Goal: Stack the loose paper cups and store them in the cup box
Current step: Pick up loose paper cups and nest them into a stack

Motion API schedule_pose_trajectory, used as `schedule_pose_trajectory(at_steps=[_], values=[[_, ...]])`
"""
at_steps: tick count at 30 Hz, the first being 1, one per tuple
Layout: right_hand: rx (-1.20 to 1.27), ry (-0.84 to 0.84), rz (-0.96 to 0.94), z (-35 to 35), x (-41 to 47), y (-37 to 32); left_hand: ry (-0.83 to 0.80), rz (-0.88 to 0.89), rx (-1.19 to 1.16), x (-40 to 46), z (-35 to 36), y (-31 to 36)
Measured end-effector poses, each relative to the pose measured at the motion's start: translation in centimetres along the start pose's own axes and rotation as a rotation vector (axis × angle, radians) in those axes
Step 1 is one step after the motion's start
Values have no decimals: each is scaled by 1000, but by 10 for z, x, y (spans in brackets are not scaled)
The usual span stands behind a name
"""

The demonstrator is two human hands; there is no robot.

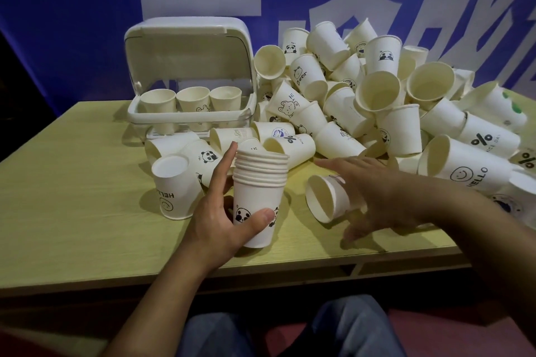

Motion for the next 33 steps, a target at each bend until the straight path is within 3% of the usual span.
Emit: schedule_pose_trajectory(at_steps=[8, 14, 17, 21, 29, 33], values=[[7, 253, -80, -21, 4, -4, -5, 5, 16, -1, 0, 2], [346, 652, -156, -75, -16, -10, -54, 53, 119, -2, 8, 9], [550, 771, -192, -90, -19, -24, -60, 66, 153, -1, 7, 10], [789, 744, -271, -87, -5, -59, -84, 64, 236, -2, 7, 17], [691, 540, -319, -41, 32, -94, 116, 68, 152, -11, -25, 16], [663, 411, -439, -31, 35, -109, 143, 71, 157, -18, -36, 16]])
Point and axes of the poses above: each hand's wrist, its own x-axis towards the middle knuckle, its own z-axis out of the palm, y = z × x, the point moved 9 cm from there along x, towards the middle knuckle, and after that the axes turned 4 degrees about -y, right-handed, at the moved point
